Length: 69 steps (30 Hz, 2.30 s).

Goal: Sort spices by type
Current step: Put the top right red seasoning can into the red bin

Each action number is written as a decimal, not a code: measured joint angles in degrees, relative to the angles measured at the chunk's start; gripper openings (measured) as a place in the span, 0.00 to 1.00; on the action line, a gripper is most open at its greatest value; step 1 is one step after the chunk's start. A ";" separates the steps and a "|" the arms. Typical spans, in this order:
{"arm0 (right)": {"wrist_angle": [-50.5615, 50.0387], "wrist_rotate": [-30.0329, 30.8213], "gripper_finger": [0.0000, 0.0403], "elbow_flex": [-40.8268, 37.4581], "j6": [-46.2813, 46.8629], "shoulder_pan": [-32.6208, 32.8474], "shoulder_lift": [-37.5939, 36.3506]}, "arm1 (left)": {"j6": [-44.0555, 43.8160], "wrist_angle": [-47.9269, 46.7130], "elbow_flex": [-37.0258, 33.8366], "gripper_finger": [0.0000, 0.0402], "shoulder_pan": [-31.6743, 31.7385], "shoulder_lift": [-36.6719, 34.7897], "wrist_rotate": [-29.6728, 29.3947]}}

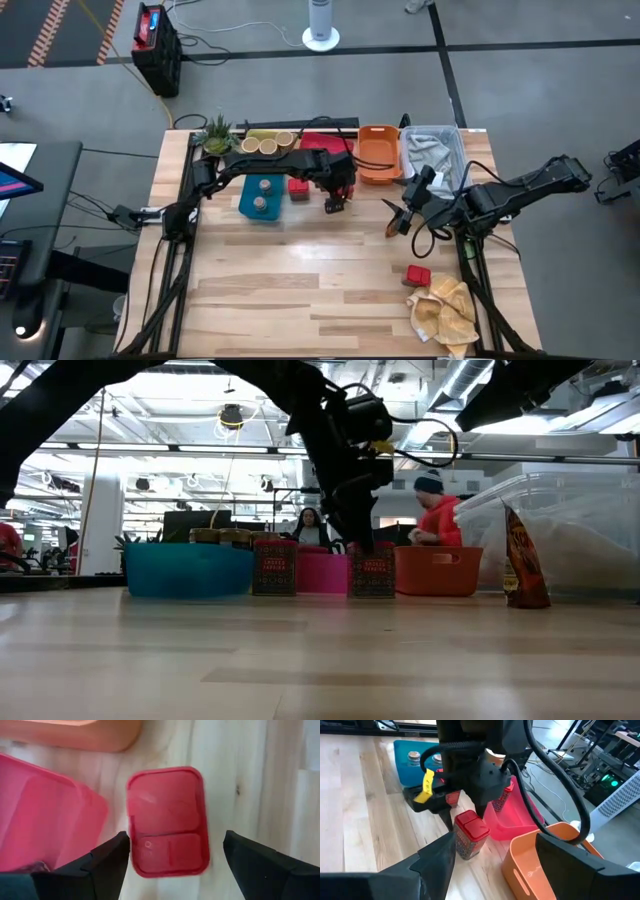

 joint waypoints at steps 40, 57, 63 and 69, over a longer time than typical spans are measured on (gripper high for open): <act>0.39 0.04 0.75 0.00 -0.54 -0.02 0.02 | -13.60 6.42 -2.77 0.51 13.34 -4.29 -8.87; 0.42 0.04 0.75 0.00 -0.85 -0.02 0.02 | -22.33 3.42 -2.76 0.53 14.31 -3.72 -12.16; 0.42 0.02 0.75 0.00 -0.63 -0.02 0.02 | -23.10 2.65 -2.76 0.57 14.26 -3.72 -12.15; 0.42 -0.01 0.75 0.00 -0.61 -0.02 0.01 | -21.88 2.61 -2.76 0.69 14.26 -3.72 -12.28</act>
